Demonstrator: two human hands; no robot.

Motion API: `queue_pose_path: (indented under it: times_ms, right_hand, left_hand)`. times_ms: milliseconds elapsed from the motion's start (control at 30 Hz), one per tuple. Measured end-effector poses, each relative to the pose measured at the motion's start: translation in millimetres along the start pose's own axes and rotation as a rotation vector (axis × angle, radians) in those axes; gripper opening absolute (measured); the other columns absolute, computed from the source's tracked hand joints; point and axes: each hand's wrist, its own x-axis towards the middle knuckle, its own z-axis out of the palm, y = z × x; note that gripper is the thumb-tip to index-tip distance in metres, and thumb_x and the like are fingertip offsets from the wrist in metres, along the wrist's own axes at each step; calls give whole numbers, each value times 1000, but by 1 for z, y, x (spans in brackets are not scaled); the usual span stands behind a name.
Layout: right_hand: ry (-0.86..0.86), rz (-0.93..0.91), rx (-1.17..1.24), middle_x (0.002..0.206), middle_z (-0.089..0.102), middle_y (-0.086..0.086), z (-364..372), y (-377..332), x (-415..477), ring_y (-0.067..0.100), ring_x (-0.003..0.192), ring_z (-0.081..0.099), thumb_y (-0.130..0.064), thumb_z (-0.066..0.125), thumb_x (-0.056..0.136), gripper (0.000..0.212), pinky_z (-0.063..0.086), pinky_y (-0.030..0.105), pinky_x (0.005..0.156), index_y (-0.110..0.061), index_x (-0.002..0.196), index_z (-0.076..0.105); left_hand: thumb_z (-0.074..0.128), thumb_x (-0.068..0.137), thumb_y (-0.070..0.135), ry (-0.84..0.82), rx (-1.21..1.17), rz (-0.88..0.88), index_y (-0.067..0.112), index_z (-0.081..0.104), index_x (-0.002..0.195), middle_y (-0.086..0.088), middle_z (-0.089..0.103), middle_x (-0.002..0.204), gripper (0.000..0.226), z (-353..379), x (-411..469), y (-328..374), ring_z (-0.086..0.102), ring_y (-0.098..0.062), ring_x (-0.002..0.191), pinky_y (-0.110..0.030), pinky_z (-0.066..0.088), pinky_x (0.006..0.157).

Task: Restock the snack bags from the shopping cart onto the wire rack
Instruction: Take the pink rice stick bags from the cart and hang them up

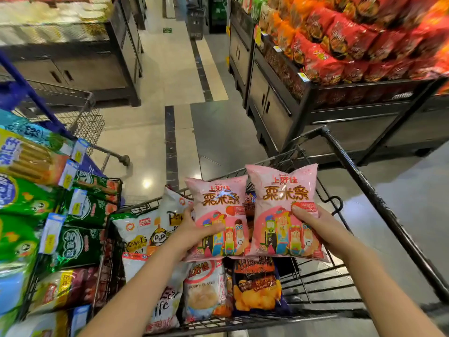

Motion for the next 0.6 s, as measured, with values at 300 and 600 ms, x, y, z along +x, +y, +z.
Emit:
queue_pose_path:
  times_ms: [300,600]
  right_hand:
    - [-43,-100,-53,114,77,7,47,-38,-11,29,104,75,-45,68,89,48,54,54,102,-21,130,60]
    - [-282,-186,-129,119,76,6,87,-74,14,29,108,74,-45,65,95,42,53,56,102,-23,131,59]
  left_hand:
    - [101,34,62,105,13,173,31,38,146,0,69,130,132,-58,-31,30,70,-20,114,-49,55,103]
    - [98,45,62,296,-190,322,31,49,139,1,71,128,110,-93,-107,25,71,-18,113,-46,56,102]
